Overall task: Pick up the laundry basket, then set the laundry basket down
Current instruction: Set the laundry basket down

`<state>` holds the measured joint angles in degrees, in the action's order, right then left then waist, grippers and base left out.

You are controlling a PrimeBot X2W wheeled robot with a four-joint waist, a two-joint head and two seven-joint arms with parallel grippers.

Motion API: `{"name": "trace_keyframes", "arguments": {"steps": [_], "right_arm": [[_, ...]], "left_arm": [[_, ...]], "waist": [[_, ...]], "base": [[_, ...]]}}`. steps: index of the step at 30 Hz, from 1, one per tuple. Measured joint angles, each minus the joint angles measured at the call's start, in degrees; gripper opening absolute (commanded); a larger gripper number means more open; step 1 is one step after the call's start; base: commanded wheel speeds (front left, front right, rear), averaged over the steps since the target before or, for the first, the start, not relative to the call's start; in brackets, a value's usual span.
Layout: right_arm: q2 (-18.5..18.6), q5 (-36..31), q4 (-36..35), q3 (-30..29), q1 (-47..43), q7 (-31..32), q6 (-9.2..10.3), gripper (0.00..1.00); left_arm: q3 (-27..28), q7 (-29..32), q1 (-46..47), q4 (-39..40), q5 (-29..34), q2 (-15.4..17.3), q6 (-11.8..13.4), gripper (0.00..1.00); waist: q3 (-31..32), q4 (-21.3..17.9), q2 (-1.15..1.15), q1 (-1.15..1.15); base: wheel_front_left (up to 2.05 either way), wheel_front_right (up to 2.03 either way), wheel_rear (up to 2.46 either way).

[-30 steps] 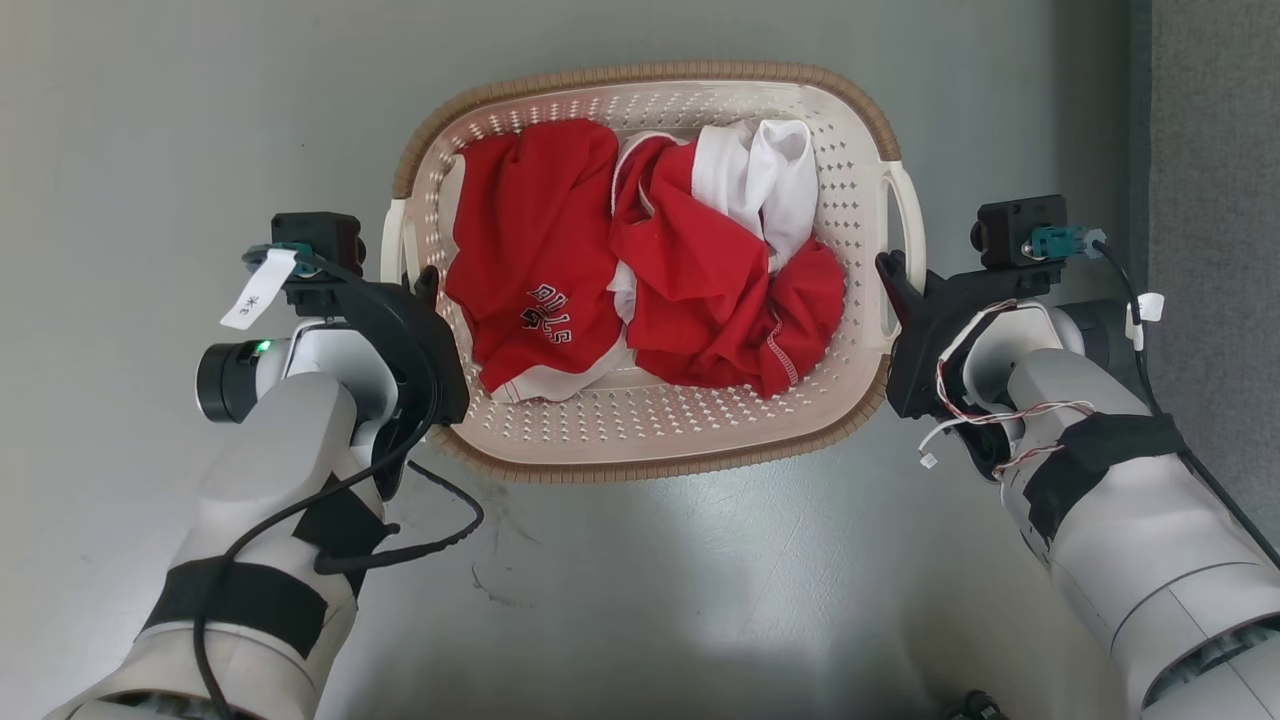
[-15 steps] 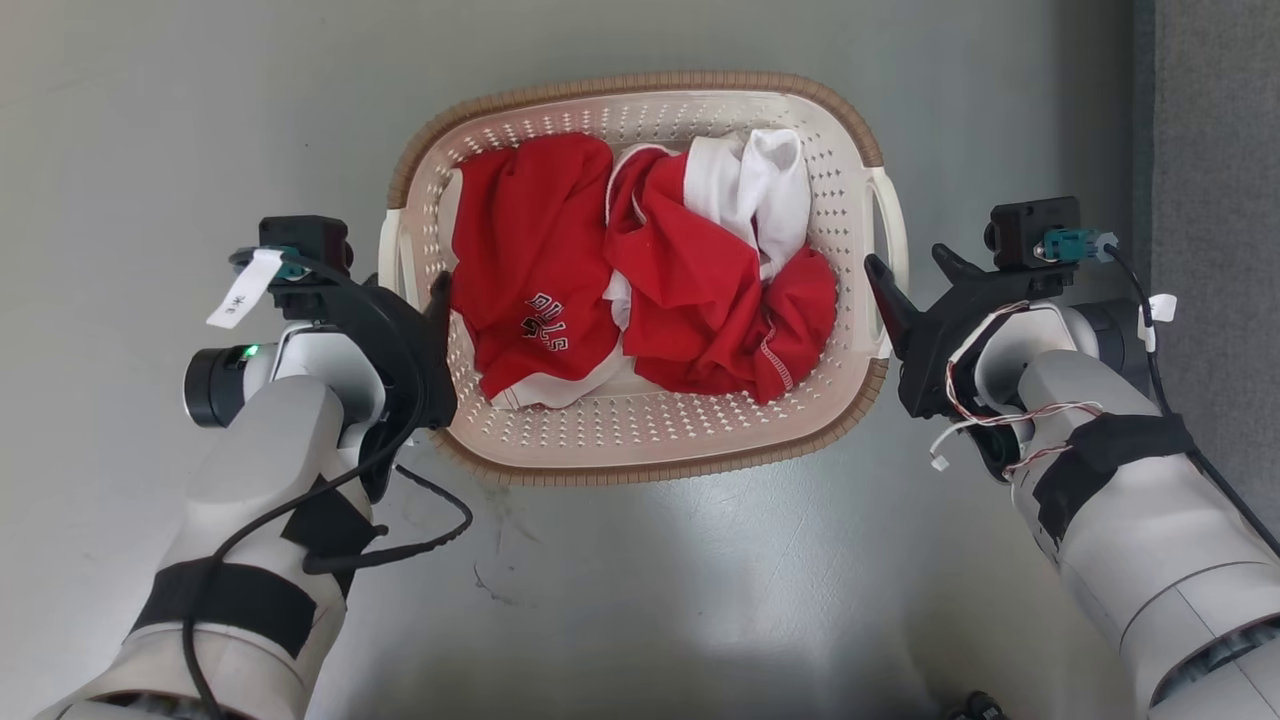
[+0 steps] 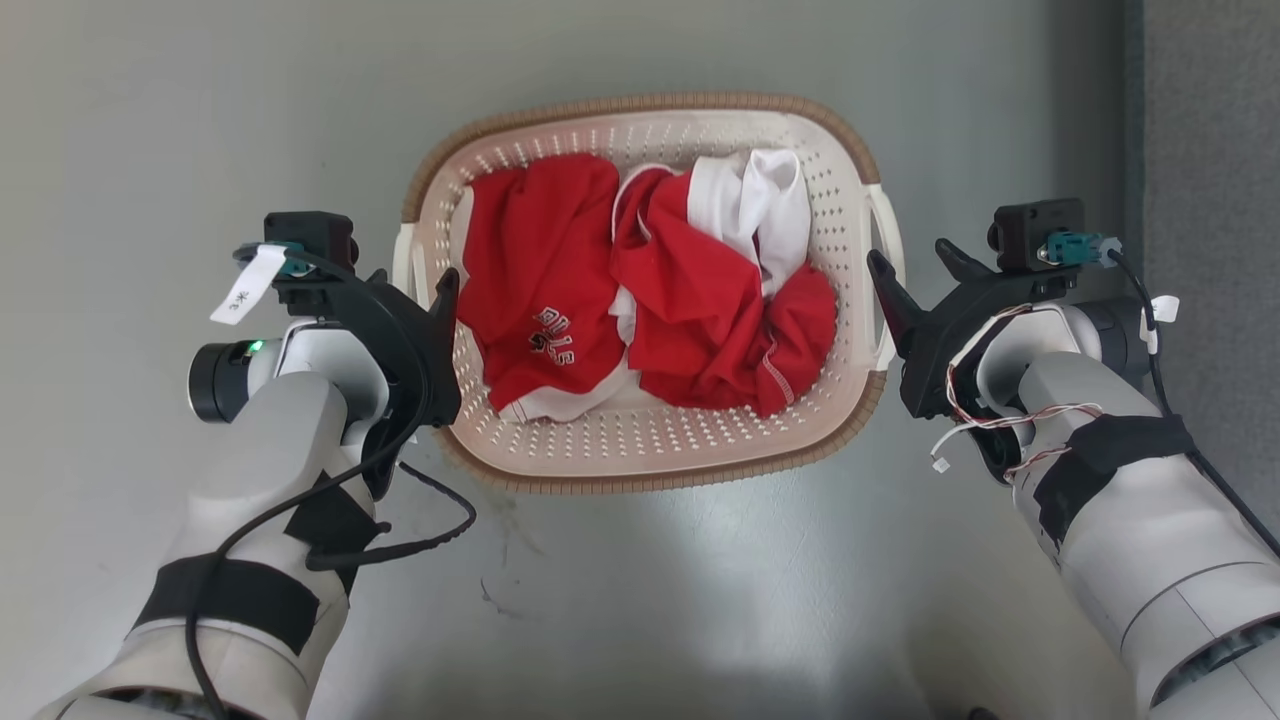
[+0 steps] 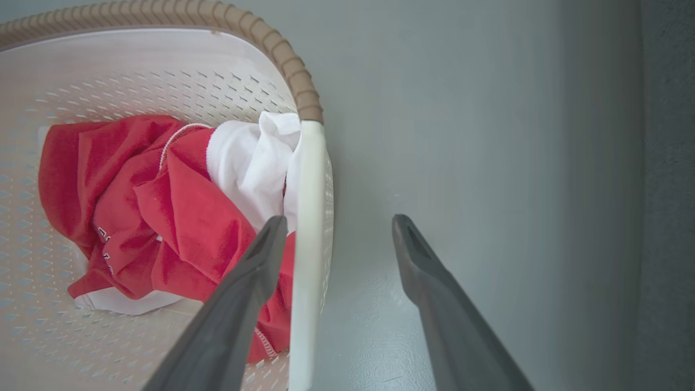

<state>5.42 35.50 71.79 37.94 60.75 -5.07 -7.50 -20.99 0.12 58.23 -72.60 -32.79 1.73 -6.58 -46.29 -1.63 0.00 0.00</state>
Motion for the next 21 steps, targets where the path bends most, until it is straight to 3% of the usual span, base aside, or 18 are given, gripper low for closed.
{"name": "trace_keyframes", "arguments": {"steps": [21], "right_arm": [[-0.4,0.2,-1.0,1.4,-6.6,-6.7,0.00,1.00]], "left_arm": [[-1.7,-8.3,-7.2,-0.4,0.1,0.0,-0.4,1.00]], "waist": [[12.6,-0.4,0.00,0.00]], "base": [[0.00,0.00,0.00]]}}
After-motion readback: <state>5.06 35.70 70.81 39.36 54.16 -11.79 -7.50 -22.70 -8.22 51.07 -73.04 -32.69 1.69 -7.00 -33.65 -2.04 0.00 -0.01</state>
